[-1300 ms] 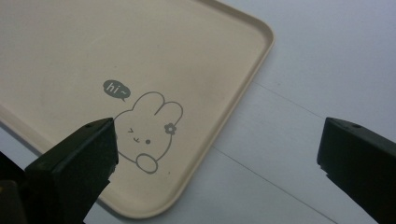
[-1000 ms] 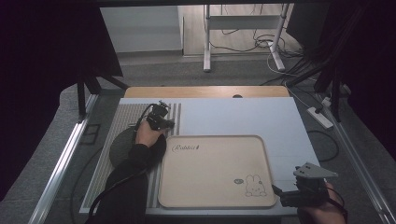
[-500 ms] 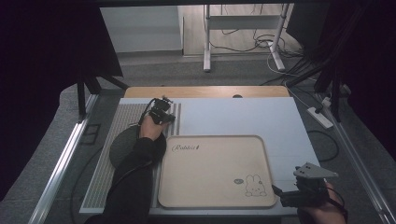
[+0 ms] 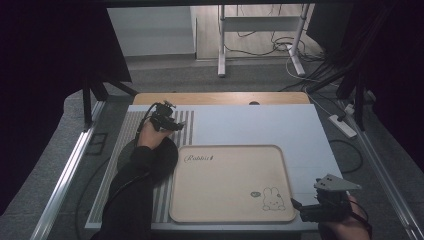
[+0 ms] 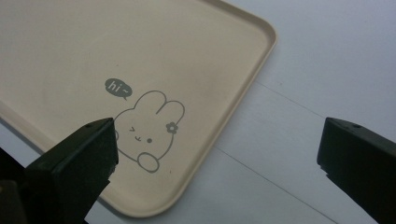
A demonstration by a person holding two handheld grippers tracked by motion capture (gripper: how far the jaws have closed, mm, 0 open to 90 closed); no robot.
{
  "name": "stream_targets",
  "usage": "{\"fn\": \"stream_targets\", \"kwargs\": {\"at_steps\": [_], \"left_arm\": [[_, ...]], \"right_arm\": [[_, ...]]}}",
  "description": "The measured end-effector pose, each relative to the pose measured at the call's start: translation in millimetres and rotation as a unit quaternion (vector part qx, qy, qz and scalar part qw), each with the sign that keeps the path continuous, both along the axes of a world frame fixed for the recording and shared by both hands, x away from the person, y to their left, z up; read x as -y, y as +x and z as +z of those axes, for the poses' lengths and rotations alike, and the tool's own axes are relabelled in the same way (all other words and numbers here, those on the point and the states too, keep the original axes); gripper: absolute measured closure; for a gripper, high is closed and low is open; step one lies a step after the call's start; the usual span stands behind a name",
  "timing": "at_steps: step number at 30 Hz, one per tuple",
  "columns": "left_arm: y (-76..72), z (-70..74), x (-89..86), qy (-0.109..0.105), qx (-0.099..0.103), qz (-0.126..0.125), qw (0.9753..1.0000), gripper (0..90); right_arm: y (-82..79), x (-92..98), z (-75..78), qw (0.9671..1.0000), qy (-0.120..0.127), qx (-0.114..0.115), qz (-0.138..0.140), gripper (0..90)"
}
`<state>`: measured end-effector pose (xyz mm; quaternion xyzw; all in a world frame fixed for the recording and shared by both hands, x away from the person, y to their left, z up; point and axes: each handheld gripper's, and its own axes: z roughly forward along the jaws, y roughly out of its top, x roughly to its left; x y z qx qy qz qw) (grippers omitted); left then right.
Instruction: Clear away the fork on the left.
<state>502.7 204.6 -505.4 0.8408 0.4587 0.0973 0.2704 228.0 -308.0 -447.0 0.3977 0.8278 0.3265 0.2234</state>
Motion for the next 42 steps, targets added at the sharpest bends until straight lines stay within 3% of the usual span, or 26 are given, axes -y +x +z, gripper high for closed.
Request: {"fn": "stream_targets", "kwargs": {"at_steps": [3, 8, 10, 16, 18, 21, 23, 25, 26, 30, 32, 33, 35, 37, 38, 39, 42], "left_arm": [[1.3, 3.0, -13.6, -0.013, -0.001, 0.016, 0.9998, 21.4], [3.8, 4.2, -24.9, -0.028, -0.019, 0.012, 0.9994, 7.1], [5.0, 3.9, -27.6, -0.024, -0.026, 0.010, 0.9993, 1.0], [9.8, -0.5, -36.5, -0.010, -0.047, 0.010, 0.9988, 0.0], [12.5, -5.8, -38.5, 0.008, -0.055, 0.012, 0.9984, 0.0], [14.0, -10.0, -39.1, 0.015, -0.057, 0.013, 0.9982, 0.0], [16.1, -16.1, -38.3, 0.035, -0.059, 0.015, 0.9975, 1.0], [16.7, -18.0, -38.5, 0.041, -0.059, 0.014, 0.9973, 2.1], [17.3, -21.2, -39.2, 0.053, -0.058, 0.016, 0.9968, 3.4], [15.2, -21.7, -42.9, 0.053, -0.048, 0.005, 0.9974, 11.8], [14.2, -20.3, -44.2, 0.052, -0.043, 0.000, 0.9977, 24.1], [13.0, -18.4, -46.1, 0.051, -0.041, -0.015, 0.9977, 29.0], [12.5, -16.7, -47.2, 0.056, -0.040, -0.020, 0.9974, 34.4], [11.6, -15.6, -47.7, 0.057, -0.037, -0.027, 0.9973, 50.3], [11.2, -14.9, -48.4, 0.060, -0.036, -0.037, 0.9969, 50.3], [10.7, -14.5, -48.7, 0.060, -0.035, -0.044, 0.9966, 61.8], [9.3, -13.7, -49.3, 0.068, -0.028, -0.065, 0.9952, 68.7]], "right_arm": [[0.2, -0.1, -0.2, 1.0000, 0.000, 0.000, 0.000, 0.0], [0.4, 0.0, -0.2, 1.0000, 0.000, -0.001, 0.000, 0.0], [0.3, -0.1, -0.2, 1.0000, 0.000, -0.001, 0.000, 0.0], [0.3, 0.0, -0.2, 1.0000, 0.000, -0.001, 0.000, 0.0], [0.4, 0.0, -0.2, 1.0000, 0.000, -0.001, 0.000, 0.0], [0.3, 0.0, -0.2, 1.0000, 0.000, -0.001, 0.000, 0.0], [0.3, 0.0, -0.2, 1.0000, 0.000, -0.001, 0.001, 0.0], [0.2, 0.0, -0.2, 1.0000, 0.000, 0.000, 0.001, 0.0], [0.2, 0.1, -0.1, 1.0000, 0.001, -0.001, 0.001, 0.0], [0.2, 0.1, -0.2, 1.0000, 0.001, -0.001, 0.002, 0.0], [0.1, 0.1, -0.2, 1.0000, 0.001, -0.001, 0.002, 0.0], [0.1, 0.1, -0.1, 1.0000, 0.000, -0.001, 0.003, 0.0], [-0.1, -0.1, -0.1, 1.0000, -0.001, -0.001, 0.004, 0.0], [-0.2, -0.3, -0.1, 1.0000, -0.002, -0.001, 0.004, 0.0], [-0.2, -0.3, -0.1, 1.0000, -0.002, -0.001, 0.004, 0.0], [-0.2, -0.3, -0.2, 1.0000, -0.002, 0.000, 0.005, 0.0], [-0.2, -0.3, -0.2, 1.0000, -0.002, -0.001, 0.006, 0.0]]}}
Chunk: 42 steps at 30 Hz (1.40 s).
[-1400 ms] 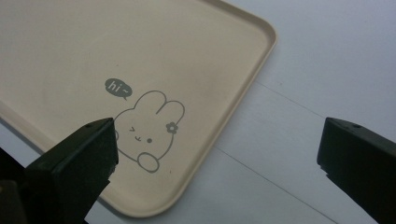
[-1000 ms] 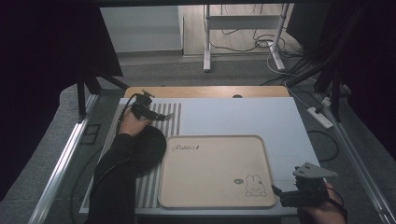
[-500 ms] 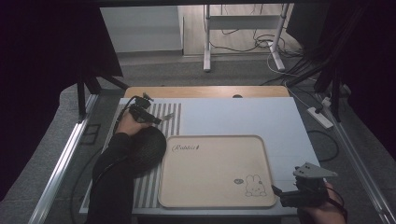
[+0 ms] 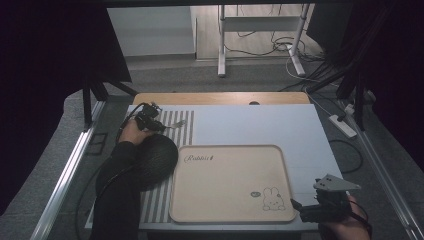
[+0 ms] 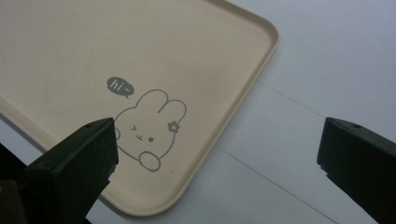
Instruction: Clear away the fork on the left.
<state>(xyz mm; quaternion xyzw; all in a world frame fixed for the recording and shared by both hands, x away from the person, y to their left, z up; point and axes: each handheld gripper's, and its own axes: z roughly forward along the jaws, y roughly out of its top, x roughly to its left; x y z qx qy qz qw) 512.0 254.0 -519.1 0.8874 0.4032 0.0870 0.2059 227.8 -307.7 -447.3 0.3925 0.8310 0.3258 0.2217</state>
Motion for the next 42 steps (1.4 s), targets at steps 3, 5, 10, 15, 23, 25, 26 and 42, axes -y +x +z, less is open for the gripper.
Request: {"fn": "stream_targets", "kwargs": {"at_steps": [3, 5, 10, 15, 23, 25, 26, 42], "left_arm": [[-1.5, -0.4, -0.6, 0.006, 0.012, -0.024, 0.9996, 77.4], [-2.7, 0.0, 0.6, 0.015, 0.017, -0.041, 0.9989, 80.7], [-6.6, 0.2, 4.8, 0.048, 0.038, -0.056, 0.9966, 86.2], [-8.9, 1.5, 3.1, 0.080, 0.051, -0.057, 0.9939, 86.2], [-16.3, 13.8, -16.3, 0.125, 0.064, -0.041, 0.9893, 86.2], [-19.1, 18.4, -22.3, 0.139, 0.060, -0.037, 0.9878, 86.2], [-20.7, 20.8, -25.7, 0.138, 0.057, -0.035, 0.9881, 86.2], [-48.5, 33.4, -42.7, 0.008, -0.012, 0.015, 0.9998, 86.0]], "right_arm": [[-0.2, -0.2, 0.0, 1.0000, -0.002, 0.000, 0.002, 0.0], [-0.2, -0.4, 0.0, 1.0000, -0.003, 0.000, 0.004, 0.0], [-0.3, -0.7, -0.1, 1.0000, -0.003, -0.001, 0.005, 0.0], [-0.1, -0.5, -0.1, 1.0000, -0.002, -0.001, 0.005, 0.0], [0.1, -0.8, -0.2, 1.0000, -0.004, -0.002, 0.005, 0.0], [-0.1, -1.2, -0.3, 1.0000, -0.005, -0.001, 0.005, 0.0], [0.0, -1.3, -0.2, 1.0000, -0.007, -0.001, 0.005, 0.0], [-0.7, -1.7, 0.2, 1.0000, -0.007, 0.003, 0.002, 0.0]]}}
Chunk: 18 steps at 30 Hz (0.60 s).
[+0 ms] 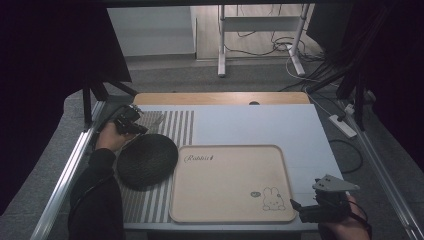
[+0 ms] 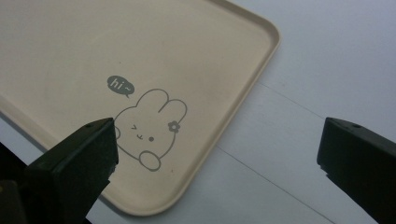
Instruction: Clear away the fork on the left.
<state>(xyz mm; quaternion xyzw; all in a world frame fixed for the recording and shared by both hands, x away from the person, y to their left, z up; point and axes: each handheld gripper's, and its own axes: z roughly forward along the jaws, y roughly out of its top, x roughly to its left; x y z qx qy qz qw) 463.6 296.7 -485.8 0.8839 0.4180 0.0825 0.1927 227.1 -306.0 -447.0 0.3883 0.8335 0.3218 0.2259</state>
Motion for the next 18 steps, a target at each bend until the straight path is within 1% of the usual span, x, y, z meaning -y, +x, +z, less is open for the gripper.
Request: {"fn": "stream_targets", "kwargs": {"at_steps": [3, 8, 11, 15, 16, 18], "left_arm": [[-5.6, -0.8, 4.2, -0.019, -0.006, 0.000, 0.9998, 86.0], [-15.7, -1.0, 14.1, -0.023, -0.009, -0.003, 0.9997, 86.0], [-22.8, -0.7, 18.6, -0.033, -0.008, -0.003, 0.9994, 86.0], [-34.2, -1.1, 25.4, -0.053, -0.007, 0.000, 0.9986, 86.0], [-37.0, -1.2, 27.7, -0.053, -0.006, -0.004, 0.9986, 86.0], [-41.4, -0.7, 31.8, -0.055, -0.009, -0.001, 0.9985, 86.0]], "right_arm": [[-0.2, 0.0, 0.0, 1.0000, 0.000, 0.001, 0.001, 0.0], [-0.4, 0.1, 0.0, 1.0000, 0.001, 0.003, 0.001, 0.0], [-0.4, 0.2, 0.1, 1.0000, 0.000, 0.003, 0.001, 0.0], [-0.5, 0.3, 0.2, 1.0000, 0.001, 0.003, 0.001, 0.0], [-0.6, 0.2, 0.3, 1.0000, 0.001, 0.003, 0.001, 0.0], [-0.7, 0.3, 0.4, 1.0000, 0.001, 0.004, 0.001, 0.0]]}}
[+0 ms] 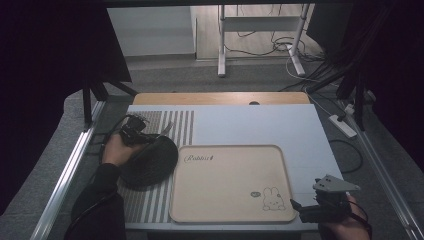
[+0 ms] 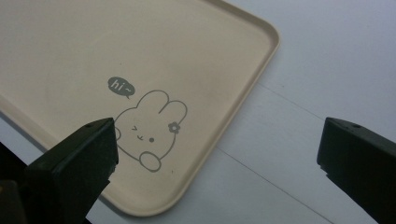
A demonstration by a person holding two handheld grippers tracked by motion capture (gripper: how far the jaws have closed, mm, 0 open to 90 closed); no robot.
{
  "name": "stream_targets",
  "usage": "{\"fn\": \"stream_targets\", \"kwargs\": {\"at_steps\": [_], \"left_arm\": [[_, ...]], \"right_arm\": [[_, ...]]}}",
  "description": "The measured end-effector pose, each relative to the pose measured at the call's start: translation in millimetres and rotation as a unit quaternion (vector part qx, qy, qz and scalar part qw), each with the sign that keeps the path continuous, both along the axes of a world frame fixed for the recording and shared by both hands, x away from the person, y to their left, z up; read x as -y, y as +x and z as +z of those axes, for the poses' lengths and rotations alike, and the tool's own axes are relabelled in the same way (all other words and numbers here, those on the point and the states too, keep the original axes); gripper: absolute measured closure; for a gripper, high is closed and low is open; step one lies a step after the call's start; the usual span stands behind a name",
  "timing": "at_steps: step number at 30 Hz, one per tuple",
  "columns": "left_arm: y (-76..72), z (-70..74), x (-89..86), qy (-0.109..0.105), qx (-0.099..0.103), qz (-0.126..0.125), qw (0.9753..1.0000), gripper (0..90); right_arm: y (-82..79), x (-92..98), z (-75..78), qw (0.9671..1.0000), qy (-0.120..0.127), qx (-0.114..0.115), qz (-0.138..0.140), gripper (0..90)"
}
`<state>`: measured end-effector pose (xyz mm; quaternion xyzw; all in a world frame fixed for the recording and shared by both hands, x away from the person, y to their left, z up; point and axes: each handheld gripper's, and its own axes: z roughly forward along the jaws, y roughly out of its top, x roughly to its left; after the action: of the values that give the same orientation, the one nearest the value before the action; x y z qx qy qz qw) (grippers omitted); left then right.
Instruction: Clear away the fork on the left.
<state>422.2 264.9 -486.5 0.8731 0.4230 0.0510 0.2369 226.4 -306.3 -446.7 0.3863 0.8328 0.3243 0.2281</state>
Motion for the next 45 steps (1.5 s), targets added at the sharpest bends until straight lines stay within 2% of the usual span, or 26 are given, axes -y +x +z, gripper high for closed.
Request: {"fn": "stream_targets", "kwargs": {"at_steps": [2, 5, 17, 23, 33, 45], "left_arm": [[-4.8, 0.4, 3.9, -0.007, -0.001, -0.004, 1.0000, 86.0], [-12.6, 1.1, 10.5, -0.007, -0.002, -0.006, 1.0000, 86.0], [-46.2, 7.8, 27.6, -0.028, -0.003, 0.001, 0.9996, 86.1], [-61.8, 10.1, 38.9, -0.025, -0.007, -0.014, 0.9996, 86.0], [-84.4, 14.2, 55.1, -0.021, -0.011, -0.019, 0.9995, 86.0], [-106.6, 14.5, 67.0, -0.030, -0.019, -0.002, 0.9994, 86.0]], "right_arm": [[-0.2, -0.1, 0.0, 1.0000, 0.000, 0.001, 0.001, 0.0], [-0.5, 0.1, 0.3, 1.0000, 0.001, 0.002, 0.002, 0.0], [-2.0, 0.9, 0.8, 1.0000, 0.005, 0.002, 0.005, 0.0], [-2.4, 0.5, 0.8, 1.0000, 0.003, 0.004, 0.007, 0.0], [-2.9, 0.5, 0.9, 0.9999, 0.003, 0.005, 0.010, 0.0], [-3.0, -0.1, 0.8, 0.9999, 0.001, 0.005, 0.011, 0.0]]}}
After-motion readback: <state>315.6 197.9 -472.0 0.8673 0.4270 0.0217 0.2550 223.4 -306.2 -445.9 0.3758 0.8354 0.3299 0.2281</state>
